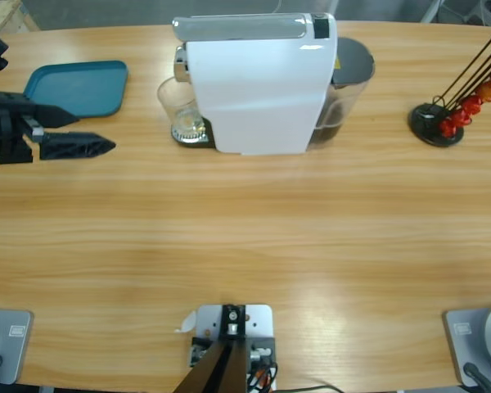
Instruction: Pour coffee
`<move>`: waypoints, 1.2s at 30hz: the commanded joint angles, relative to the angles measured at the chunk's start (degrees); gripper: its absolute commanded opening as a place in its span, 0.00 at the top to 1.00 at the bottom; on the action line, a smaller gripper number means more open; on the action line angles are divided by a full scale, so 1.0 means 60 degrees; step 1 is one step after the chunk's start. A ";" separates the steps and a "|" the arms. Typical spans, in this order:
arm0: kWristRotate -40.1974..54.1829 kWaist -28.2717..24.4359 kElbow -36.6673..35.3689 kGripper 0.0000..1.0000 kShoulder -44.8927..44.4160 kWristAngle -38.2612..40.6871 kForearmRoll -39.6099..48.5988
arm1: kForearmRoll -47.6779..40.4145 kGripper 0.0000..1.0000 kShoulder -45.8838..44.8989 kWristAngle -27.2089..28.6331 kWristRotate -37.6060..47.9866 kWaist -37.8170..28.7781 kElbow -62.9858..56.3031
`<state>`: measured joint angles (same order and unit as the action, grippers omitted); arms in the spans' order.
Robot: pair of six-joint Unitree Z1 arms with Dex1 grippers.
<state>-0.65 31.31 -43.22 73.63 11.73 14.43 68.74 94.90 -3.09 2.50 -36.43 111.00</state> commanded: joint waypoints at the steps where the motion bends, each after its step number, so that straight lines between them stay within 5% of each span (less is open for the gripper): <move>1: 0.0234 0.0422 0.0281 0.00 -0.0304 0.0339 0.0555 | -0.5131 0.00 -0.3524 -0.0150 -0.0007 -0.0213 -0.6286; 16: 0.0378 0.0659 0.0196 0.01 -0.0910 0.0070 0.1243 | -0.5128 0.00 -0.6474 -0.1240 -0.0071 -0.0213 -0.9526; 24: 0.1834 0.0847 -0.0487 0.00 -0.0890 -0.0059 0.2409 | -0.5307 0.00 -0.7772 -0.1184 -0.0350 -0.0213 -1.0944; 29: 0.1998 0.0829 -0.0669 0.00 -0.1279 -0.1041 0.2614 | -0.5553 0.00 -0.8024 -0.1099 -0.0388 -0.0213 -1.1167; 36: 0.1617 0.0806 -0.1017 0.00 -0.2003 -0.0305 0.2811 | -0.5740 0.00 -0.7523 -0.1176 -0.0473 -0.0213 -1.1067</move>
<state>10.39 35.95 -48.93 66.48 7.17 30.73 35.10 48.00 -9.38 0.57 -37.17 45.40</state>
